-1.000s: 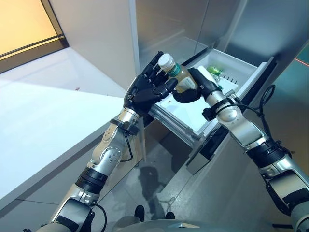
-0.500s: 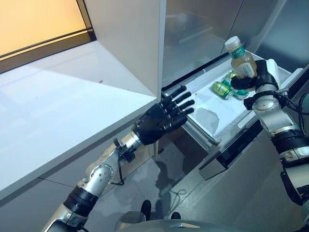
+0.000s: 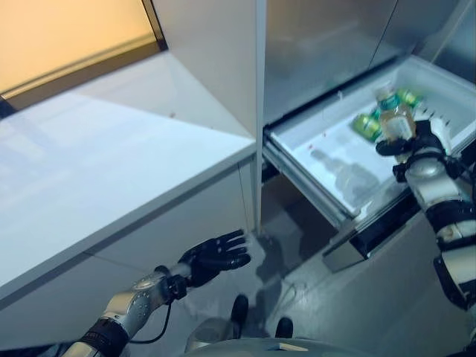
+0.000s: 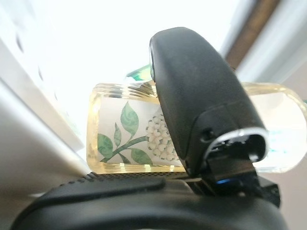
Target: Put drinks into fridge and close the fridge
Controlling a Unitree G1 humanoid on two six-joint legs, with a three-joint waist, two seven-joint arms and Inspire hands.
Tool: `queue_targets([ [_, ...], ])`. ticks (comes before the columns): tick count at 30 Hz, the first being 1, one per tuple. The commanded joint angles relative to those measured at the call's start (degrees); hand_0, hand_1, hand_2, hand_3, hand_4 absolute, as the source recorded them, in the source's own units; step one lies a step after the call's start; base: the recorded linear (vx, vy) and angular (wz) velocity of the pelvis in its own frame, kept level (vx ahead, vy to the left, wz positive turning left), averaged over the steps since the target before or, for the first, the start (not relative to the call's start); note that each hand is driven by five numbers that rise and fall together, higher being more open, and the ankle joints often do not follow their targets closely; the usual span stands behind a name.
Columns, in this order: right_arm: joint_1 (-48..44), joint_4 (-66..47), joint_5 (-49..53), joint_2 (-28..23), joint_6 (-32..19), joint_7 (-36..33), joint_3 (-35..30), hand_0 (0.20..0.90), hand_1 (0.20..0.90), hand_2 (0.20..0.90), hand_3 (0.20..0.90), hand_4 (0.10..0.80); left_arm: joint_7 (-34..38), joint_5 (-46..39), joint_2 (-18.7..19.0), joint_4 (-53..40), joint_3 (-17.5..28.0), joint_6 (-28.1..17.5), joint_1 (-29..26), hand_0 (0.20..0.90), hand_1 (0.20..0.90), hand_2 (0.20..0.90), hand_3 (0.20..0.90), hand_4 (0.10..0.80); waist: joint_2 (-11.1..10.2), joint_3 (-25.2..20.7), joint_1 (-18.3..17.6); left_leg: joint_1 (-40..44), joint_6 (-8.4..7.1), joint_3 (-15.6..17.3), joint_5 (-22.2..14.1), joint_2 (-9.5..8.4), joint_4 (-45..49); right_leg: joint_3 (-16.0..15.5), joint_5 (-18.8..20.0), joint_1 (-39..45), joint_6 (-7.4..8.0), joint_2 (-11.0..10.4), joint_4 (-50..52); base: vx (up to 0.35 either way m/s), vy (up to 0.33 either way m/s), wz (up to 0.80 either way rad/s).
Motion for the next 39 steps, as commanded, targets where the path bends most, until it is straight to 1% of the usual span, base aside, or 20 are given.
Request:
queue_targets([
  [1, -14.49, -2.46, 1.82, -7.51, -8.42, 0.46, 3.03, 0.300, 0.300, 0.300, 0.200, 0.100, -0.16, 6.56, 0.80, 1.29, -1.92, -9.72, -0.50, 0.900, 0.900, 0.900, 0.900, 0.800, -3.28, 0.28, 2.37, 1.40, 0.36, 1.04, -6.56, -0.38, 1.93, 3.93, -0.45, -2.58, 2.24, -1.95, 3.39, -0.081, -0.029, 0.04],
  [2, -14.53, -2.05, 1.95, -7.35, -8.31, 1.35, 3.16, 0.300, 0.300, 0.300, 0.200, 0.100, 0.28, 7.75, 0.44, 3.61, -2.06, -11.13, -0.37, 0.900, 0.900, 0.900, 0.900, 0.800, -3.23, 0.84, 2.37, 1.08, 0.34, 1.04, -6.48, -0.29, 1.87, 4.08, -0.43, -3.01, 2.21, -1.87, 3.50, -0.082, -0.045, 0.01],
  [3, -14.31, -1.23, 2.01, -6.52, -8.11, 2.84, 3.47, 0.300, 0.300, 0.300, 0.200, 0.100, 0.95, 10.36, -1.04, 8.85, -1.83, -13.77, -0.24, 0.900, 0.900, 0.900, 0.900, 0.800, -3.34, 1.88, 2.33, 0.31, 0.31, 1.12, -6.37, -0.11, 1.87, 4.44, -0.40, -3.95, 2.14, -1.71, 3.76, -0.055, -0.042, -0.02],
  [5, -14.27, -0.75, 1.89, -6.01, -7.97, 4.26, 3.61, 0.300, 0.300, 0.300, 0.200, 0.100, 2.15, 12.41, -1.92, 12.00, -1.55, -16.03, -0.57, 0.900, 0.900, 0.900, 0.900, 0.800, -3.46, 2.44, 2.30, -0.25, 0.27, 1.25, -6.34, 0.01, 1.92, 4.62, -0.42, -4.56, 2.11, -1.63, 3.94, -0.050, -0.036, -0.03],
  [7, -14.71, 0.11, 1.11, -4.81, -6.38, 7.30, 4.46, 0.300, 0.300, 0.300, 0.200, 0.100, 3.75, 15.60, -3.78, 17.31, -0.56, -18.31, -2.03, 0.900, 0.900, 0.900, 0.900, 0.800, -3.70, 3.45, 2.22, -1.20, 0.15, 1.51, -6.20, 0.16, 2.00, 4.84, -0.36, -5.70, 2.08, -1.57, 4.31, -0.056, -0.035, -0.03],
  [9, -14.90, 0.81, 0.42, -3.92, -4.56, 10.68, 5.39, 0.300, 0.300, 0.300, 0.200, 0.100, 4.95, 15.94, -4.95, 20.78, 0.37, -18.74, -3.52, 0.900, 0.900, 0.900, 0.900, 0.800, -3.95, 4.17, 2.05, -1.79, 0.04, 1.81, -6.22, 0.28, 2.24, 4.92, -0.33, -6.33, 2.08, -1.62, 4.58, -0.022, -0.016, 0.00],
  [10, -14.89, 0.85, 0.16, -3.82, -4.55, 11.00, 5.44, 0.300, 0.300, 0.300, 0.200, 0.100, 5.14, 16.10, -5.14, 21.13, 0.51, -18.84, -3.72, 0.900, 0.900, 0.900, 0.900, 0.800, -3.98, 4.26, 2.03, -1.88, 0.03, 1.84, -6.23, 0.28, 2.28, 4.92, -0.33, -6.42, 2.08, -1.63, 4.61, -0.044, -0.025, -0.03],
  [11, -14.93, 1.44, -1.10, -3.25, -3.26, 13.35, 6.26, 0.300, 0.300, 0.300, 0.200, 0.100, 5.75, 16.17, -5.67, 22.27, 1.13, -18.99, -4.65, 0.900, 0.900, 0.900, 0.900, 0.800, -4.10, 4.78, 2.03, -2.36, -0.03, 2.01, -6.18, 0.25, 2.43, 4.84, -0.24, -6.84, 2.06, -1.66, 4.67, -0.034, -0.017, -0.04],
  [16, -15.80, 3.69, -3.35, -2.06, -0.63, 18.69, 8.30, 0.300, 0.300, 0.300, 0.200, 0.100, 6.46, 16.20, -6.60, 22.48, 1.69, -18.65, -6.36, 0.900, 0.900, 0.900, 0.900, 0.800, -4.29, 5.82, 2.19, -3.18, -0.19, 2.50, -6.06, 0.16, 2.65, 4.56, 0.05, -7.58, 1.94, -1.73, 4.70, -0.037, -0.015, -0.04],
  [23, -16.44, 5.74, -6.83, -0.81, 0.80, 23.08, 9.76, 0.300, 0.300, 0.300, 0.200, 0.100, 6.59, 16.41, -6.73, 22.58, 2.01, -17.39, -7.40, 0.900, 0.900, 0.900, 0.900, 0.800, -4.33, 6.55, 2.61, -3.49, -0.41, 3.05, -5.93, 0.19, 2.79, 3.86, 0.09, -7.80, 1.83, -1.97, 5.02, -0.005, -0.001, 0.00],
  [24, -16.64, 5.88, -8.40, -0.64, 0.82, 23.41, 10.14, 0.599, 0.599, 0.599, 0.549, 0.449, 6.69, 16.59, -6.85, 22.86, 1.95, -17.22, -7.57, 0.900, 0.900, 0.900, 0.900, 0.800, -4.43, 6.58, 2.64, -3.52, -0.43, 3.18, -5.88, 0.20, 2.77, 3.83, 0.11, -7.80, 1.80, -1.94, 5.04, 0.000, 0.000, 0.00],
  [25, -16.83, 6.01, -9.90, -0.57, 0.65, 23.73, 10.51, 0.862, 0.862, 0.862, 0.856, 0.756, 6.67, 16.82, -6.85, 22.95, 1.90, -17.12, -7.60, 0.900, 0.900, 0.900, 0.900, 0.800, -4.45, 6.59, 2.66, -3.50, -0.45, 3.29, -5.86, 0.23, 2.74, 3.80, 0.11, -7.84, 1.79, -1.95, 5.09, 0.000, 0.000, 0.00],
  [26, -16.96, 6.23, -10.74, -0.50, 0.36, 23.78, 10.77, 0.900, 0.900, 0.900, 0.900, 0.800, 6.67, 17.02, -6.91, 23.04, 1.84, -17.03, -7.63, 0.900, 0.900, 0.900, 0.900, 0.800, -4.47, 6.59, 2.70, -3.49, -0.46, 3.33, -5.85, 0.23, 2.73, 3.76, 0.11, -7.85, 1.79, -1.95, 5.13, 0.000, 0.000, 0.00],
  [33, -18.96, 6.45, -15.11, 0.62, 0.72, 25.50, 14.32, 0.900, 0.900, 0.900, 0.900, 0.800, 6.20, 17.62, -7.47, 24.20, 1.00, -16.87, -7.59, 0.900, 0.900, 0.900, 0.900, 0.800, -4.62, 6.78, 3.08, -3.47, -0.59, 3.84, -5.75, 0.30, 2.75, 3.25, 0.13, -7.81, 1.79, -2.07, 5.41, 0.000, 0.000, 0.00],
  [39, -19.65, 5.64, -15.07, 1.67, 1.97, 25.91, 14.39, 0.900, 0.900, 0.900, 0.900, 0.800, 6.85, 18.64, -7.49, 24.87, 1.79, -16.43, -7.86, 0.900, 0.900, 0.900, 0.900, 0.800, -4.86, 6.63, 3.35, -3.15, -0.63, 3.91, -5.70, 0.28, 2.54, 3.05, 0.06, -7.55, 1.80, -2.11, 5.48, 0.000, 0.000, 0.00],
])
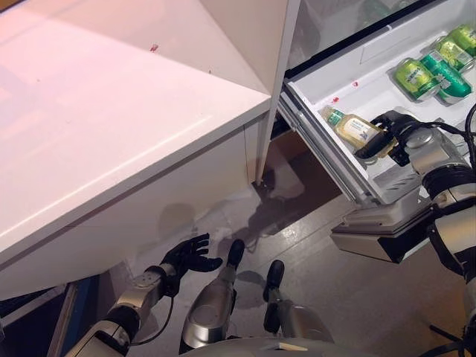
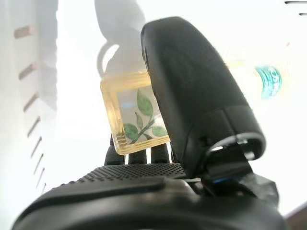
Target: Put drinks into fridge and close the fridge
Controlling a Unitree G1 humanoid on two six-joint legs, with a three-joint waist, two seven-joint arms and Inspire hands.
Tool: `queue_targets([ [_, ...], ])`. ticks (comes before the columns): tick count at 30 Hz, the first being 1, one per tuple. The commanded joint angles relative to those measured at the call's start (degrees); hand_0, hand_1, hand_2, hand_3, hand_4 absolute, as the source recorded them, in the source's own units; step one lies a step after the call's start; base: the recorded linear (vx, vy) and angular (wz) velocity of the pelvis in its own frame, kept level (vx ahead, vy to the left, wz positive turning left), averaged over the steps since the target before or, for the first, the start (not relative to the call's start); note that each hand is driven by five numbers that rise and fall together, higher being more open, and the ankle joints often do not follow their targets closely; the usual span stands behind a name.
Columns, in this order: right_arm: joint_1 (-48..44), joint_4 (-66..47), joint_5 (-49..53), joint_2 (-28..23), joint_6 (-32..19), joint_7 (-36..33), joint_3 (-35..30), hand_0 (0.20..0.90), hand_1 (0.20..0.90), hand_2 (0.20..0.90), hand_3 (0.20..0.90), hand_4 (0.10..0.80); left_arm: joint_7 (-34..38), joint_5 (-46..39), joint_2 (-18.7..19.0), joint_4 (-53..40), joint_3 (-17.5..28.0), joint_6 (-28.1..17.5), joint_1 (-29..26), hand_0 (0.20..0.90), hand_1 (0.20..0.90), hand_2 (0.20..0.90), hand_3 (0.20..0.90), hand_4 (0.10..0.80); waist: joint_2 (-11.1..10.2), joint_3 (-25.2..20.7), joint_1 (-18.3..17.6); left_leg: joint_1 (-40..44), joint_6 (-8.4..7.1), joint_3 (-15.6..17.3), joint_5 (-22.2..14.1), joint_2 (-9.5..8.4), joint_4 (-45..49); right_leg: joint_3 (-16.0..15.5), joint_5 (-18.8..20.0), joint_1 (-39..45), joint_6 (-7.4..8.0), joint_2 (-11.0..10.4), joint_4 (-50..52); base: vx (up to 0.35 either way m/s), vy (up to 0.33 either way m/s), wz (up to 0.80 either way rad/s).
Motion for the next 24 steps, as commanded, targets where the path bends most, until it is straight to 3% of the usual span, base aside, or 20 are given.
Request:
queue_targets([
  [1, -8.57, -2.47, -1.70, -1.47, -0.11, -1.30, 4.82, 0.900, 0.900, 0.900, 0.900, 0.800, -0.10, 1.96, -0.44, 1.86, -0.10, -0.62, 1.16, 0.900, 0.900, 0.900, 0.900, 0.800, -1.64, -2.60, 0.75, 0.30, -0.23, 2.88, -6.03, -0.32, 2.54, 2.44, -0.48, -3.87, 2.17, -2.57, 5.49, 0.000, 0.000, 0.00],
  [9, -8.28, -3.81, 2.20, -1.28, -1.07, -3.75, 3.49, 0.900, 0.900, 0.900, 0.900, 0.800, 0.70, 2.57, -0.72, 3.00, 1.07, 0.18, 1.77, 0.900, 0.900, 0.900, 0.900, 0.800, -2.29, -3.51, 0.70, 1.29, -0.18, 2.98, -6.12, -0.31, 2.09, 2.77, -0.31, -3.12, 2.25, -2.40, 5.16, 0.000, 0.000, 0.00],
  [13, -7.55, -10.48, 6.91, -2.57, -2.55, -7.61, 1.64, 0.900, 0.900, 0.900, 0.900, 0.800, 0.82, 3.33, -0.69, 3.49, 2.31, 0.89, 2.64, 0.900, 0.900, 0.900, 0.900, 0.800, -3.10, -4.48, -0.14, 2.38, -0.23, 3.45, -6.22, -0.07, 1.40, 3.38, -0.25, -2.57, 2.45, -2.22, 4.93, -0.013, 0.015, -0.02],
  [15, -5.59, -19.27, 11.20, -4.88, -3.52, -11.59, -0.97, 0.900, 0.900, 0.900, 0.900, 0.800, 1.10, 4.43, -0.79, 4.57, 3.74, 1.34, 4.09, 0.900, 0.900, 0.900, 0.900, 0.800, -4.14, -5.90, -1.29, 3.41, -0.28, 4.15, -6.54, 0.07, 1.13, 4.06, -0.24, -1.86, 2.63, -2.06, 4.72, 0.002, 0.025, -0.09],
  [20, 1.12, -32.82, 16.10, -9.15, -4.81, -13.12, -9.97, 0.900, 0.900, 0.900, 0.900, 0.800, 1.15, 6.70, -1.82, 8.73, 6.50, 1.64, 6.09, 0.900, 0.900, 0.900, 0.900, 0.800, -5.78, -9.25, -3.83, 5.65, -0.07, 5.56, -7.46, 0.07, 0.97, 5.89, -0.35, -0.07, 2.95, -1.76, 4.16, 0.055, 0.035, -0.07],
  [24, 8.47, -40.77, 26.80, -10.45, -9.98, -16.22, -20.17, 0.900, 0.900, 0.900, 0.900, 0.800, 0.60, 10.33, -2.90, 13.86, 7.50, 0.54, 7.27, 0.900, 0.900, 0.900, 0.900, 0.800, -6.49, -13.06, -6.42, 8.07, 0.14, 7.11, -8.44, 0.18, 0.55, 8.01, -0.41, 1.74, 3.42, -1.56, 3.61, 0.084, 0.056, -0.24],
])
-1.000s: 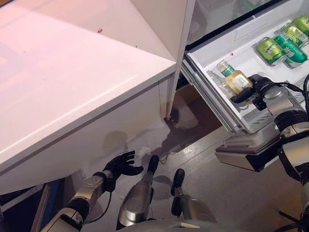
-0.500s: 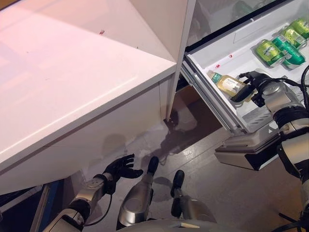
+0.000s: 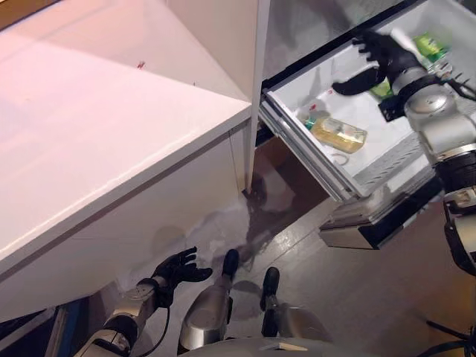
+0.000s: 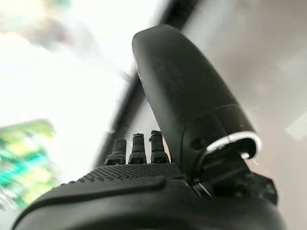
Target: Put drinks into fridge and close the fridge
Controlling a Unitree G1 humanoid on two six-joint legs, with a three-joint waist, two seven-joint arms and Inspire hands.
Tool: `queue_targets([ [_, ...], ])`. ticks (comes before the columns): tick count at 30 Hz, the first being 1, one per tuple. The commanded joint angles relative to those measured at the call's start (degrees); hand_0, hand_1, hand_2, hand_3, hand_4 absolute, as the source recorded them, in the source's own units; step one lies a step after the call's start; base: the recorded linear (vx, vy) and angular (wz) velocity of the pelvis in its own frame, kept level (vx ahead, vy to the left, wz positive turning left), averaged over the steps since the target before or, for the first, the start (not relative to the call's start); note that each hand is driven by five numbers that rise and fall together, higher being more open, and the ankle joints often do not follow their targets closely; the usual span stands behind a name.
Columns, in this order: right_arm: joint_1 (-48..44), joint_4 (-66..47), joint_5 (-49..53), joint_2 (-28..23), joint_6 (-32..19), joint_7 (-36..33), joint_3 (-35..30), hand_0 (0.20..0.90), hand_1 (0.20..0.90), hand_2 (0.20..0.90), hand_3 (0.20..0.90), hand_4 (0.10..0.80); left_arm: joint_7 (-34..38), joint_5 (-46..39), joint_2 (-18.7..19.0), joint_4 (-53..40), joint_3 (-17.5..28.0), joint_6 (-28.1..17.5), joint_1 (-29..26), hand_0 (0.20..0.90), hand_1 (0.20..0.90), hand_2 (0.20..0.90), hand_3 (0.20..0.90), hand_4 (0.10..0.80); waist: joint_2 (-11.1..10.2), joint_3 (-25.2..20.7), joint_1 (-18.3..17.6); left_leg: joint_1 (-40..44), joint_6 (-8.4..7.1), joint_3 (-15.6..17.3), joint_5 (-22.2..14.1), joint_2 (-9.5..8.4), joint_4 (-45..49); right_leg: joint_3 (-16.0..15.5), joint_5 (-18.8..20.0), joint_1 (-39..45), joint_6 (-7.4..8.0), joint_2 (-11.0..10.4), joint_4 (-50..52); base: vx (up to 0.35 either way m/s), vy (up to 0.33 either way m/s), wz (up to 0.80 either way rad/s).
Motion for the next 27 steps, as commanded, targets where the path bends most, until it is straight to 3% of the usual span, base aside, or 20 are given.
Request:
queue_targets([
  [1, 5.37, -4.83, 7.56, -4.91, -8.46, -6.61, -6.29, 0.900, 0.900, 0.900, 0.900, 0.800, -1.11, 4.90, -0.85, 5.93, -1.13, -1.58, 3.77, 0.900, 0.900, 0.900, 0.900, 0.800, -2.51, -12.05, -2.67, 3.36, 0.03, 3.88, -7.57, -0.15, 0.55, 4.78, -0.64, -1.79, 3.48, -1.64, 3.56, 0.114, 0.059, -0.33],
  [7, 14.33, -9.86, 12.75, -1.41, -13.97, -12.71, -16.93, 0.900, 0.900, 0.900, 0.900, 0.800, -1.83, 5.91, -1.91, 7.68, -1.86, -1.24, 3.91, 0.900, 0.900, 0.900, 0.900, 0.800, -2.29, -14.90, -4.54, 5.47, 0.66, 5.32, -9.45, -0.52, 1.53, 7.19, -1.11, -0.24, 3.76, -1.64, 3.72, 0.079, 0.033, -0.26],
  [10, 18.31, -8.17, 18.85, 1.87, -20.27, -18.19, -21.74, 0.900, 0.900, 0.900, 0.900, 0.800, -1.79, 5.55, -2.58, 7.63, -2.52, -0.90, 4.13, 0.900, 0.900, 0.900, 0.900, 0.800, -2.14, -15.27, -4.78, 6.17, 1.45, 5.48, -11.71, -1.28, 4.55, 8.60, -1.69, 0.77, 3.70, -2.10, 4.61, 0.079, 0.014, -0.26],
  [16, 22.47, -2.47, 19.60, 6.61, -24.95, -24.95, -25.66, 0.900, 0.900, 0.900, 0.900, 0.800, -1.82, 6.53, -3.34, 6.26, -3.84, -0.27, 5.04, 0.900, 0.900, 0.900, 0.900, 0.800, -1.82, -13.33, -3.88, 5.46, 2.65, 4.90, -15.07, -2.96, 12.53, 9.38, -2.26, 2.02, 3.35, -3.29, 7.62, 0.088, 0.012, -0.16],
  [19, 24.94, -0.34, 15.29, 8.55, -25.57, -27.25, -26.26, 0.900, 0.900, 0.900, 0.900, 0.800, -1.96, 7.67, -3.49, 6.00, -3.81, -0.30, 6.37, 0.900, 0.900, 0.900, 0.900, 0.800, -1.41, -12.18, -3.33, 5.40, 3.35, 4.43, -16.54, -3.51, 15.20, 9.67, -3.16, 2.29, 3.37, -3.83, 9.79, 0.118, 0.022, -0.07],
  [23, 25.64, 4.30, 15.87, 9.63, -27.36, -29.19, -25.45, 0.900, 0.900, 0.900, 0.900, 0.800, 0.14, 7.49, -2.86, 5.73, -4.46, -0.34, 6.30, 0.900, 0.900, 0.900, 0.900, 0.800, -1.16, -8.32, -2.35, 1.33, 4.67, 3.45, -19.39, -4.71, 22.20, 9.78, -5.28, -0.78, 3.56, -4.55, 15.73, -0.049, -0.003, 0.00],
  [27, 19.43, 8.54, 17.58, 10.05, -32.06, -30.38, -22.96, 0.900, 0.900, 0.900, 0.900, 0.800, 2.54, 3.55, -1.34, 3.46, -4.91, -0.11, -0.29, 0.900, 0.900, 0.900, 0.900, 0.800, -0.18, -0.52, -1.96, -9.33, 6.13, 3.02, -20.59, -5.82, 29.73, 9.31, -5.92, -11.06, 3.33, -4.91, 23.53, -0.474, -0.007, 0.04],
])
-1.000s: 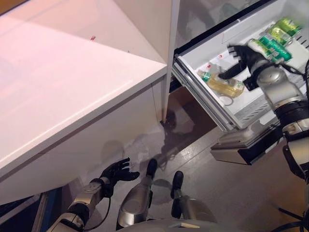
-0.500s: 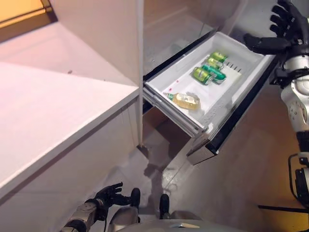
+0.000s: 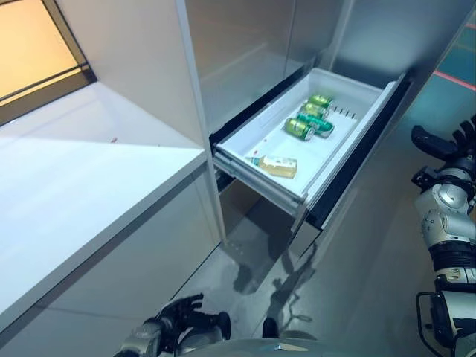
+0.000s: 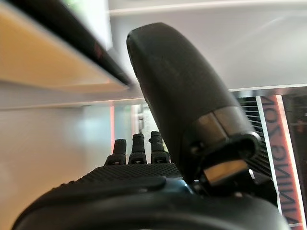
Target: Put drinks into fridge and close the fridge
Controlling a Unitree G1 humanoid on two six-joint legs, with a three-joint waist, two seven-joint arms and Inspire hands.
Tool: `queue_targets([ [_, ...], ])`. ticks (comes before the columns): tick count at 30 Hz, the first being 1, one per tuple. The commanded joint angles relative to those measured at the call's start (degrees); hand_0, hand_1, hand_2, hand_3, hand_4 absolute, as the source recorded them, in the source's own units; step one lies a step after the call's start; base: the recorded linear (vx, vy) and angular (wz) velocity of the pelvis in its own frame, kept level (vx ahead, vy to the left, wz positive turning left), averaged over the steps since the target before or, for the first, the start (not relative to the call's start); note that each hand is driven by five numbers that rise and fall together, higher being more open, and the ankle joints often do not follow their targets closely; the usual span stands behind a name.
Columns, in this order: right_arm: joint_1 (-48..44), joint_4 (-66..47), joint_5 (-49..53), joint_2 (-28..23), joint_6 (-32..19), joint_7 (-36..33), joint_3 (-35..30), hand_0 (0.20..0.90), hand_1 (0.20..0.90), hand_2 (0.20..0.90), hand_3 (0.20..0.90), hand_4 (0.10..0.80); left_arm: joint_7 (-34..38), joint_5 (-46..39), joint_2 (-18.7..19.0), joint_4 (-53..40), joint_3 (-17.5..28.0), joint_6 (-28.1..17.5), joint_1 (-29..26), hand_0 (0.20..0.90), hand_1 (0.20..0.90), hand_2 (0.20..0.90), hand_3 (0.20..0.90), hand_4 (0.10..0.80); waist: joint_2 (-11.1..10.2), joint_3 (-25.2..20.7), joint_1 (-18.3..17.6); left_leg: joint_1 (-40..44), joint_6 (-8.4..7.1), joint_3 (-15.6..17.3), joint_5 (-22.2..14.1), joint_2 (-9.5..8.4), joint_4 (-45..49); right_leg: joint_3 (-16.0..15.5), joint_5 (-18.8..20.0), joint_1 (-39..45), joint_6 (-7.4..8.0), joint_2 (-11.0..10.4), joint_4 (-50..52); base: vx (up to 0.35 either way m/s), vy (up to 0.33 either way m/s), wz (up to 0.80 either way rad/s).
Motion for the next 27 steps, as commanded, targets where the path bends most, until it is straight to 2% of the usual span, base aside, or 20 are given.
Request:
queue_targets([
  [1, -11.32, -3.04, -0.81, -2.09, -10.51, -0.65, 1.33, 0.900, 0.900, 0.900, 0.900, 0.800, 2.78, -3.43, 3.55, -0.54, -1.57, -0.16, -2.20, 0.900, 0.900, 0.900, 0.900, 0.800, -2.78, 5.42, 2.80, -9.30, 5.21, -1.97, -14.11, -5.17, 17.38, 2.68, -2.91, -9.38, 2.05, -4.27, 13.37, -0.372, 0.036, -0.01],
  [10, -13.73, -3.18, 2.65, -1.57, -9.72, 4.47, 4.68, 0.900, 0.900, 0.900, 0.900, 0.800, 5.40, -7.53, 2.74, -2.79, -0.85, -1.68, -3.86, 0.900, 0.900, 0.900, 0.900, 0.800, -1.20, 8.61, 2.84, -18.97, 5.46, -1.15, -14.05, -6.23, 23.92, 2.46, -4.65, -20.02, 0.96, -3.73, 22.58, -0.122, 0.060, 0.02],
  [15, -14.84, -6.11, 8.66, -0.09, -6.63, 17.90, 7.26, 0.900, 0.900, 0.900, 0.900, 0.800, 5.11, -7.86, 2.55, -3.53, -0.30, -2.26, -3.91, 0.900, 0.900, 0.900, 0.900, 0.800, -0.90, 8.89, 3.07, -20.19, 4.98, -1.39, -13.44, -6.37, 24.26, 2.10, -5.08, -21.79, 0.53, -3.52, 24.24, -0.014, 0.026, -0.01],
  [19, -15.12, -11.75, 9.56, 1.14, -4.06, 31.62, 10.26, 0.900, 0.900, 0.900, 0.900, 0.800, 4.54, -7.72, 2.78, -4.01, -0.05, -3.41, -3.16, 0.900, 0.900, 0.900, 0.900, 0.800, -1.01, 9.15, 3.39, -20.14, 4.68, -1.74, -12.80, -6.28, 23.60, 1.69, -5.23, -22.17, 0.38, -3.41, 24.62, 0.007, 0.006, -0.03],
  [24, -17.71, -17.51, 3.83, 2.30, -3.60, 37.46, 14.02, 0.900, 0.900, 0.900, 0.900, 0.800, 4.14, -7.30, 2.99, -4.82, -0.02, -3.71, -2.32, 0.900, 0.900, 0.900, 0.900, 0.800, -1.09, 9.20, 4.34, -19.16, 4.23, -2.58, -11.99, -6.18, 22.07, 0.86, -5.50, -21.37, 0.51, -3.50, 24.29, 0.007, 0.000, 0.00],
  [27, -19.70, -19.18, 0.60, 2.27, -4.17, 38.26, 15.71, 0.900, 0.900, 0.900, 0.900, 0.800, 3.99, -7.43, 3.17, -5.22, -0.09, -3.83, -1.89, 0.900, 0.900, 0.900, 0.900, 0.800, -1.10, 8.99, 4.92, -18.68, 4.05, -3.09, -11.16, -6.12, 20.74, 0.35, -5.19, -20.78, 0.64, -3.81, 23.33, 0.019, 0.003, 0.09],
])
